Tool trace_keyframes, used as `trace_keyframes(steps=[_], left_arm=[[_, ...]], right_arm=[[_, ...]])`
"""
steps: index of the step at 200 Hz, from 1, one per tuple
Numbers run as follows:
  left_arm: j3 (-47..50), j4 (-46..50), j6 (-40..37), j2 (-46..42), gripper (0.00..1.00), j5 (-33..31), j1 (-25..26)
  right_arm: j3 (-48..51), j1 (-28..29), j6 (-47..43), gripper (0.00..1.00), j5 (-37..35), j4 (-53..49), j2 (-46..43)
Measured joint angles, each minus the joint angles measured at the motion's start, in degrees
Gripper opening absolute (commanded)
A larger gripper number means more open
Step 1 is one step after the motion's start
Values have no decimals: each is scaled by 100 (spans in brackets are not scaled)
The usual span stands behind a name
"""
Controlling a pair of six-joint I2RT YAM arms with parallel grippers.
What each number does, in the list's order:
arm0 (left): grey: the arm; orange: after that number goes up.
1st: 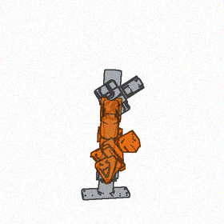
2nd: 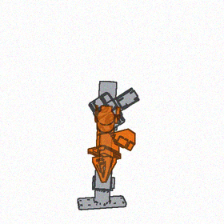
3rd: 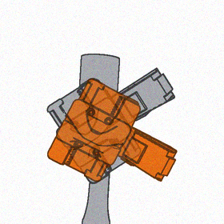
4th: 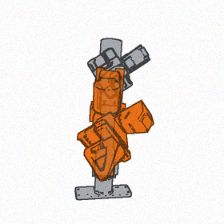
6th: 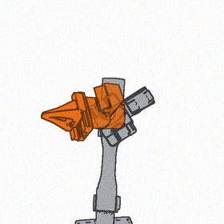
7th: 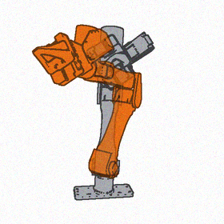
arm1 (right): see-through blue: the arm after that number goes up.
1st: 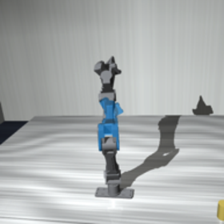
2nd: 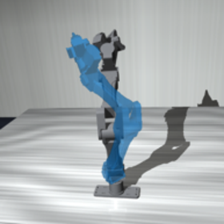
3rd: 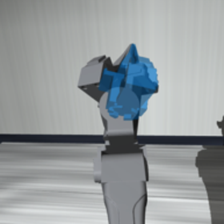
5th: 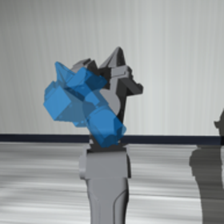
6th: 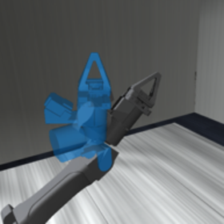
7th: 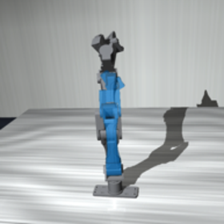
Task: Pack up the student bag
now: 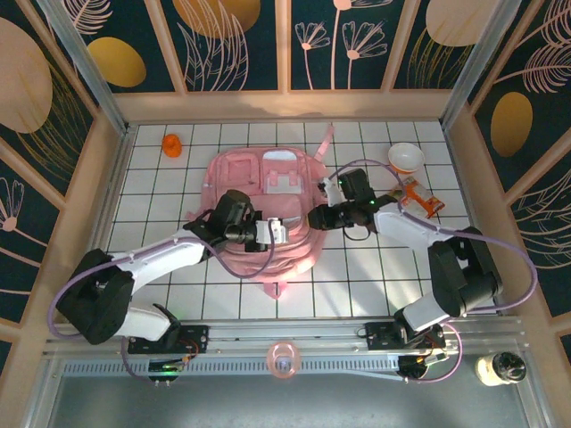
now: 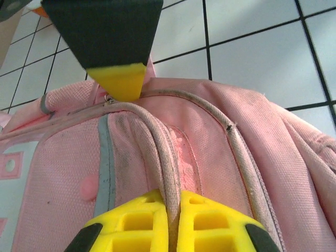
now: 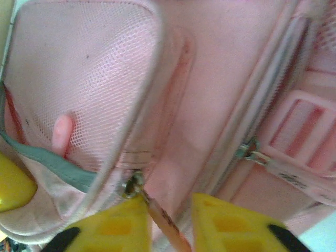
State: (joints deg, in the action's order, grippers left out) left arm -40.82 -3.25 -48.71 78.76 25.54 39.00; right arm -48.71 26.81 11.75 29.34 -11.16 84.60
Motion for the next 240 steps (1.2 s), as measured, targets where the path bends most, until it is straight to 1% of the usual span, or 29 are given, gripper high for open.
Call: trace_keyframes(steps=[19, 35, 55, 76, 100, 121, 138, 156, 184, 240], left_arm=[[219, 31, 282, -299, 0, 249, 26], [437, 48, 584, -586, 0, 540, 37], [715, -37, 870, -955, 0, 861, -35], [988, -173, 1143, -1294, 0, 1268, -282], [1235, -496, 1414, -1561, 0, 1582, -544], [1425, -782, 1617, -1709, 0, 1711, -651], [1502, -929, 1735, -1757, 0, 1757, -678], [1515, -992, 1775, -1770, 0, 1770, -684], [1515, -988, 1770, -1777, 0, 1775, -684], [1515, -890, 1718, -1777, 0, 1781, -688]], right_arm=[[588, -170, -74, 39, -258, 374, -715], [1213, -424, -131, 42, -542, 785, -1685], [1659, -492, -400, 47, -627, 1233, -2730], [1731, -496, -922, 49, -535, 1539, -3182], [1685, -496, -1825, 51, -144, 1473, -3077], [1644, -426, -2865, 51, 251, 1174, -2787], [1602, -192, -3626, 51, 433, 957, -2476], [1493, 103, -4177, 51, 560, 815, -2072], [1261, 389, -4645, 51, 719, 809, -1493], [1034, 437, -4935, 51, 1084, 831, -1049]])
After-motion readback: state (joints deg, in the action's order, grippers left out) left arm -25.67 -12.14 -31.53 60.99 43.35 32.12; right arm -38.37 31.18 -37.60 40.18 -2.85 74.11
